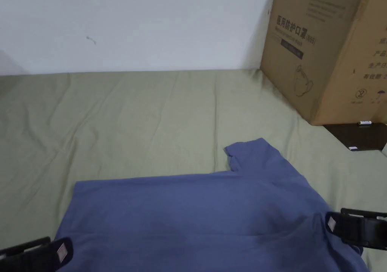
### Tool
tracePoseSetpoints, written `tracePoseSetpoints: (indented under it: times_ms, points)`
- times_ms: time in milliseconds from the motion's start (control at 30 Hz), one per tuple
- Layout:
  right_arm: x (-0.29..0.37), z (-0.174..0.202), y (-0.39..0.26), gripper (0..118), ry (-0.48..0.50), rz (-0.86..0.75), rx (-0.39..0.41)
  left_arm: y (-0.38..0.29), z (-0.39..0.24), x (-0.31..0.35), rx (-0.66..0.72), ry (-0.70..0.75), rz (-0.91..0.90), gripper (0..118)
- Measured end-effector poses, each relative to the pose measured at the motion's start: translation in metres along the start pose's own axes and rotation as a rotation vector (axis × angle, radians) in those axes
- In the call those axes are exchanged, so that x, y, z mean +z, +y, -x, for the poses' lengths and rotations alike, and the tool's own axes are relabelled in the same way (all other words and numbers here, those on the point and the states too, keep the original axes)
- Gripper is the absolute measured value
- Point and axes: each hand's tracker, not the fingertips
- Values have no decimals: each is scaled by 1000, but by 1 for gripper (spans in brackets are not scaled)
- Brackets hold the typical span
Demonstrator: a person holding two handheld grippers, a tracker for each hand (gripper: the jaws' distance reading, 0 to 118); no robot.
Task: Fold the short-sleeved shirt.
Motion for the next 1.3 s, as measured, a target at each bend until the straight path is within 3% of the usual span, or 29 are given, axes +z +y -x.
tracePoseSetpoints:
  times_ms: [67, 100, 133, 167, 200, 300, 333, 433, 533, 567, 600, 633, 667, 700, 800, 967, 1067, 1133, 1167, 1200, 1267, 1300]
  points:
    - [16, 26, 3, 113, 83, -161, 30, 5, -28, 8, -58, -19, -70, 108]
    - [22, 39, 6, 98, 117, -239, 43, 4, -42, 12, -103, 29, -155, 84]
    - [25, 52, 6, 66, 129, -296, 59, 4, -53, 14, -138, 71, -224, 42]
    - [25, 65, 8, 13, 120, -341, 78, 4, -65, 13, -182, 119, -269, 0]
    - [22, 76, 11, 0, 104, -342, 97, 4, -73, 13, -215, 187, -317, 0]
    - [9, 93, 24, 0, 231, -340, 60, 23, -81, 4, -246, 162, -293, 0]
    - [6, 98, 26, 0, 222, -337, 78, 30, -74, -5, -255, 180, -269, 0]
    - [-11, 111, 37, 0, 225, -303, 175, 82, -37, -49, -194, 155, -46, 0]
    - [-30, 110, 40, 0, 214, -274, 197, 115, 18, -116, -108, 147, 169, 3]
    - [-38, 109, 40, 0, 214, -257, 200, 119, 34, -135, -102, 157, 193, 23]
    - [-45, 106, 40, 0, 209, -234, 195, 121, 49, -157, -102, 162, 207, 71]
    - [-54, 95, 37, 0, 199, -209, 177, 123, 59, -174, -111, 178, 212, 106]
    - [-61, 90, 35, 0, 188, -180, 152, 122, 66, -193, -124, 203, 252, 118]
    - [-68, 85, 33, 0, 178, -160, 119, 120, 72, -212, -138, 209, 286, 111]
    - [-86, 71, 28, 0, 156, -91, 53, 108, 76, -255, -169, 232, 269, 111]
    - [-104, 58, 23, 0, 99, -38, 48, 85, 111, -316, -238, 251, 388, 114]
    - [-105, 53, 21, 0, 91, -22, 43, 87, 91, -312, -266, 318, 325, 116]
    - [-107, 48, 20, 0, 87, -18, 34, 80, 69, -290, -354, 344, 261, 97]
    - [-110, 45, 22, 0, 86, -17, 24, 77, 59, -282, -403, 341, 236, 80]
    - [-115, 41, 24, 0, 92, -16, 6, 74, 50, -275, -437, 326, 219, 45]
    - [-131, 31, 32, 0, 144, -17, -54, 68, 41, -263, -463, 318, 223, 2]
    - [-144, 25, 40, 0, 160, -1, -73, 68, 36, -258, -449, 238, 230, 2]
